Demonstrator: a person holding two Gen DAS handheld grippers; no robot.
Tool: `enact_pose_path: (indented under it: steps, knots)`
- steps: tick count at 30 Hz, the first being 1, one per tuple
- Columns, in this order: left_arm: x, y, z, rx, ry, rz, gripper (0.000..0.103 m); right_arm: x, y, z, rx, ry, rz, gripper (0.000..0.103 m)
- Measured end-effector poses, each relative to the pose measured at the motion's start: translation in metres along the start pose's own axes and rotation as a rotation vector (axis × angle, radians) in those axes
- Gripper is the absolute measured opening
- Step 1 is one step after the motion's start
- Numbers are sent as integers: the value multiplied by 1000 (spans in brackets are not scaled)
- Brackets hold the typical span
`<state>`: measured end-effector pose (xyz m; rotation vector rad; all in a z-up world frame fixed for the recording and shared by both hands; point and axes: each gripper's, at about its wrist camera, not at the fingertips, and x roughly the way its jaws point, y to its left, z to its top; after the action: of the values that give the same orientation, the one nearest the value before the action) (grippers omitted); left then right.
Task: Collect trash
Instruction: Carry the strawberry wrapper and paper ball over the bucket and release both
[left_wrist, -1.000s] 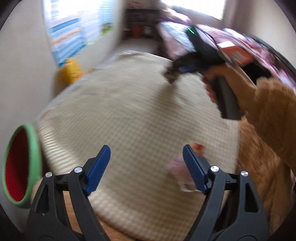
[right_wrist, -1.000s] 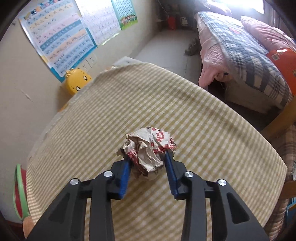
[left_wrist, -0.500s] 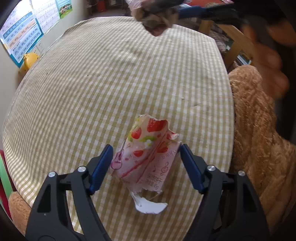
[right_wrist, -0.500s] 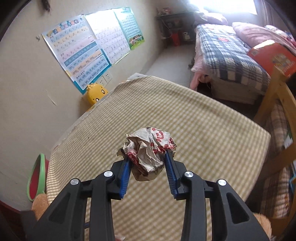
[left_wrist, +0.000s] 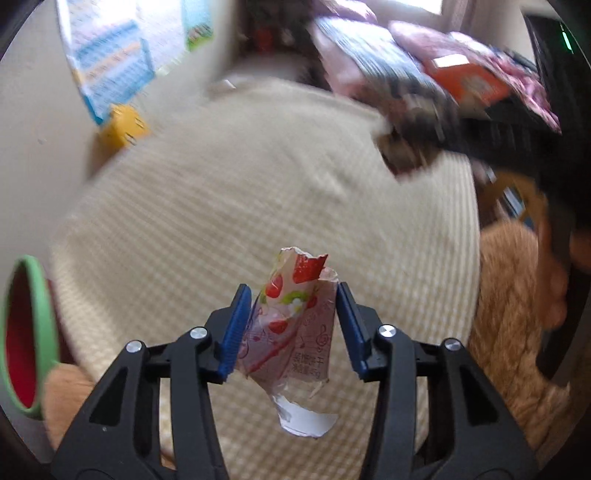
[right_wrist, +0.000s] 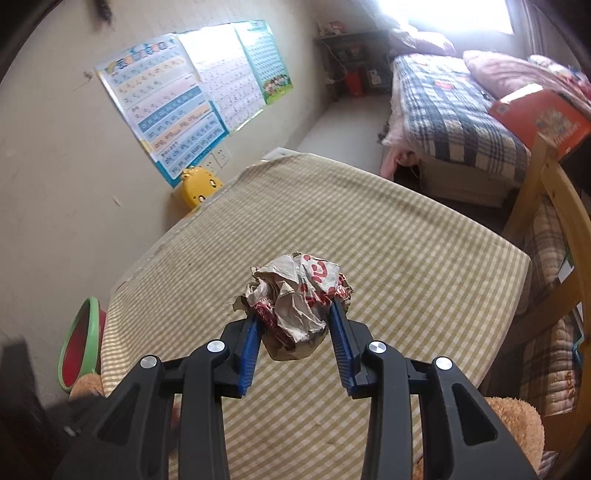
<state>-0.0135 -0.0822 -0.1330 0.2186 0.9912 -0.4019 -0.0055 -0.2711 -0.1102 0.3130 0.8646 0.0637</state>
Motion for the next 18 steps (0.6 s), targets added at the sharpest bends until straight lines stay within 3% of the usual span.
enact_pose_path:
  steps: [7,18]
  knots:
    - [-43,38,19,-96,-114,143,46,-10,30,0,-65,-26,15,35]
    - [-78,79,21,-205,-184,213,46,-20,72,0,-139,-31,53,35]
